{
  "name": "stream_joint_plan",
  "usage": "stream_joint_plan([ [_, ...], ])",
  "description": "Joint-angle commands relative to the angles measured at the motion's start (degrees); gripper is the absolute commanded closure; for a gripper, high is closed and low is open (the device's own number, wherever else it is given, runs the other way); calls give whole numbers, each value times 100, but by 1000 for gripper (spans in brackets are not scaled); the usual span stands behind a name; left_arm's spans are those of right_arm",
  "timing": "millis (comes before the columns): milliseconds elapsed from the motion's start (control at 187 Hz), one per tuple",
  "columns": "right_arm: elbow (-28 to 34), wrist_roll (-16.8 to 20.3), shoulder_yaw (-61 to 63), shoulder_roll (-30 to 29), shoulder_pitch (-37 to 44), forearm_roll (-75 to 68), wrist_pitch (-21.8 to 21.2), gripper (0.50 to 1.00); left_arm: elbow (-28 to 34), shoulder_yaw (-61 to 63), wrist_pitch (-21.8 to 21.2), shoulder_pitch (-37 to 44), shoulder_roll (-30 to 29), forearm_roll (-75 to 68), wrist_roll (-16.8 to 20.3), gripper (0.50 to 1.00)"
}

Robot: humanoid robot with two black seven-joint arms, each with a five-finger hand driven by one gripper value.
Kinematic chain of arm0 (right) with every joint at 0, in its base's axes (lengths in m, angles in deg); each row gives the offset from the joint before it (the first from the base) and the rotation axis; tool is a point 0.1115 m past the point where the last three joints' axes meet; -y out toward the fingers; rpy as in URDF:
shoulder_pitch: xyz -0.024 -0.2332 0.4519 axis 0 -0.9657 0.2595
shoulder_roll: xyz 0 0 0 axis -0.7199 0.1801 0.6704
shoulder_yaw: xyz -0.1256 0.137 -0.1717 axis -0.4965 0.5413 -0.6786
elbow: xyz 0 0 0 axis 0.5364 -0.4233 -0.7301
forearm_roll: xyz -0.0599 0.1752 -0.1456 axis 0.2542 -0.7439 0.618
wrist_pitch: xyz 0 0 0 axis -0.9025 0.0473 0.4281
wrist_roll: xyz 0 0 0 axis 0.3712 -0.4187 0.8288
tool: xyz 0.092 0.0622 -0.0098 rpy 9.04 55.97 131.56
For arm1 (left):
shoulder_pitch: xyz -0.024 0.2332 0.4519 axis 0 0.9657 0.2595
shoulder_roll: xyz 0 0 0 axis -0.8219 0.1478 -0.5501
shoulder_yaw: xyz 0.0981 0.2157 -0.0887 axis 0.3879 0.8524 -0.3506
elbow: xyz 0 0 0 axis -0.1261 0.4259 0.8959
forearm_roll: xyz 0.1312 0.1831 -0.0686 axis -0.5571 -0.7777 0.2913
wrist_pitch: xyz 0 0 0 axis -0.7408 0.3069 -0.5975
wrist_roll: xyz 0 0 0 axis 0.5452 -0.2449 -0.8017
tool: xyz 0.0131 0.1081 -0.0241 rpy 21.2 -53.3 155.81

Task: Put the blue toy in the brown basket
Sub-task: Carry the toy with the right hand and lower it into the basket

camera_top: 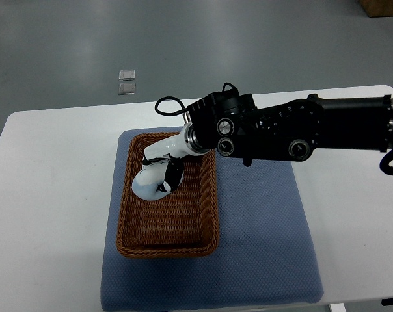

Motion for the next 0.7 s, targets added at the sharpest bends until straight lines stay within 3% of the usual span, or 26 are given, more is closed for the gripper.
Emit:
stream_joint_plan([
  [0, -221, 1, -39, -141, -165, 59, 70, 1000, -1, 0, 0, 0, 0, 0, 0, 500],
  [230, -669, 1, -48, -141, -464, 393, 228, 1000, -9, -9, 0, 0, 0, 0, 0, 500],
  [268, -722, 1, -57, -141, -508, 480, 237, 961, -9, 0, 0, 0, 0, 0, 0, 500],
  [348, -757, -8, -66, -141, -560, 551, 237, 940, -1, 0, 0, 0, 0, 0, 0, 500],
  [401, -766, -8, -83, -141, -596, 551, 237, 877, -1, 0, 0, 0, 0, 0, 0, 500],
  [434, -766, -8, -101, -141, -613, 560, 228, 808, -9, 0, 0, 0, 0, 0, 0, 500],
  [487, -757, -17, -101, -141, -613, 560, 228, 765, -1, 0, 0, 0, 0, 0, 0, 500],
  [557, -757, -17, -75, -141, -622, 551, 237, 671, -9, 0, 0, 0, 0, 0, 0, 500],
  [653, -766, -17, -31, -141, -604, 542, 220, 599, -1, 0, 0, 0, 0, 0, 0, 500],
  [696, -757, -17, -13, -141, -587, 516, 211, 593, -1, 0, 0, 0, 0, 0, 0, 500],
])
